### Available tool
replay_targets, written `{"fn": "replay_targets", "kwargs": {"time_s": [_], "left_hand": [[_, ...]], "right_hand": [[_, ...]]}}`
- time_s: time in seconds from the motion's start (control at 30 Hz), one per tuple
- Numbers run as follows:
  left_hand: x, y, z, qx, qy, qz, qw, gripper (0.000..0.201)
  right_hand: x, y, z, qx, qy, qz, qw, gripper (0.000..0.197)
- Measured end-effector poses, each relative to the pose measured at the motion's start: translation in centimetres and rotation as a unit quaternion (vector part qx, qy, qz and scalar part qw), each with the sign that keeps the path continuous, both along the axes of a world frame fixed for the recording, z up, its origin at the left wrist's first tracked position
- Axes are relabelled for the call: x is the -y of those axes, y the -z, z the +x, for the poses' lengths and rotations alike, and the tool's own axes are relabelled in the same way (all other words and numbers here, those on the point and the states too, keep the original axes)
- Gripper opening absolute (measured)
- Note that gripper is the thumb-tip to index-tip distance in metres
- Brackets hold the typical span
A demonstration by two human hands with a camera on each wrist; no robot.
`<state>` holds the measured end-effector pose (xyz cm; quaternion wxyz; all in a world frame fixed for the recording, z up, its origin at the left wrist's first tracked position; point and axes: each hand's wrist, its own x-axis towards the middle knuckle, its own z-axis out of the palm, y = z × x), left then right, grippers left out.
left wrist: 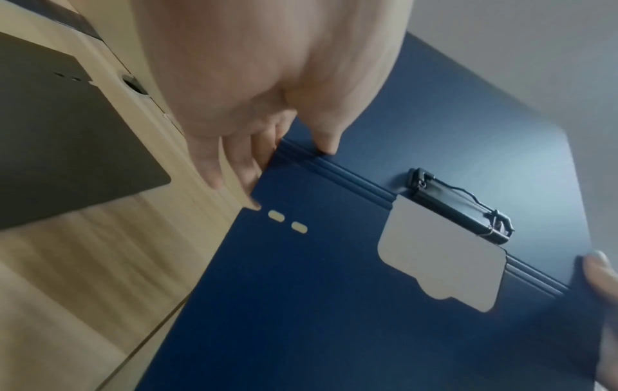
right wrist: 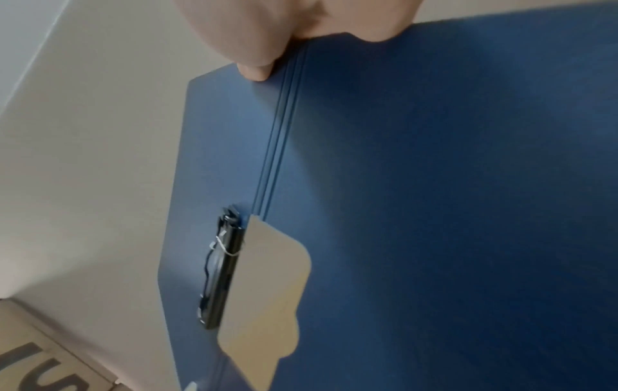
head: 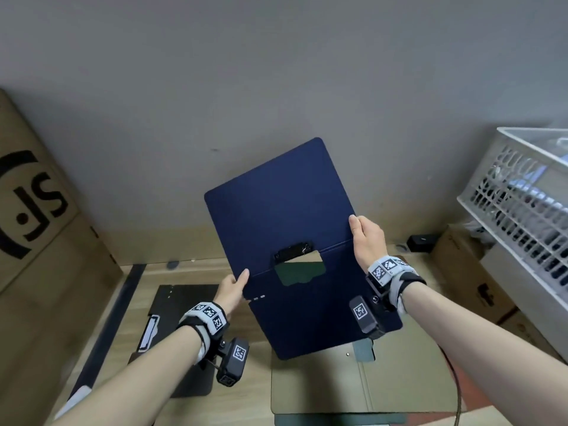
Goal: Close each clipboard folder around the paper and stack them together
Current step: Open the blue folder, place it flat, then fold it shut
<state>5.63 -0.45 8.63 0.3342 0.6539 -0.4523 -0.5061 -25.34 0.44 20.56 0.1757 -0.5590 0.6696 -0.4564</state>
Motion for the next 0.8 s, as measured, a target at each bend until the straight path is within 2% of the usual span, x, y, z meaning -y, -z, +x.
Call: {"fn": "replay_targets", "kwargs": {"time_s": [0.13,0.23,0.3,0.4,0.47,0.53,0.63,0.77,0.8], "left_hand": [[0.1,0.4,0.6,-0.044,-0.05,-0.058,0.996,0.042],[0.2,-0.4,1.2,-0.063,-0.069,-0.122,0.988,0.026],[0.5,-1.4,1.4,-0.071,-0.072,-0.153,0.983,0.023],[1.2,-3.3,1.5,-0.029,-0.05,-0.176,0.983,0.018],[1.7,-4.5,1.3,0.049,-0.013,-0.188,0.981,0.013],[2.2,-5.2,1.0,0.13,0.041,-0.191,0.972,0.016],[2.7,-5.5,0.6,0.227,0.122,-0.181,0.949,0.023],[2.9,-5.1,-0.2,0.273,0.25,-0.149,0.917,0.03],[2.9,-4.9,-0.6,0.278,0.284,-0.137,0.907,0.032]], "right_hand": [[-1.1,3.2,-1.2,0.0,0.015,0.038,0.999,0.041],[-2.0,6.0,-2.5,-0.031,0.017,0.119,0.992,0.042],[-2.8,7.7,-3.1,-0.051,0.001,0.189,0.981,0.044],[-3.9,9.3,-3.4,-0.082,-0.045,0.305,0.948,0.047],[-4.5,9.6,-3.4,-0.094,-0.055,0.345,0.932,0.043],[-4.8,9.4,-3.4,-0.102,-0.052,0.339,0.934,0.039],[-4.5,8.9,-2.9,-0.111,-0.066,0.281,0.951,0.037],[-3.9,7.6,-0.8,-0.123,-0.111,0.116,0.979,0.009],[-3.8,7.3,-0.2,-0.135,-0.126,0.074,0.98,0.014]]}}
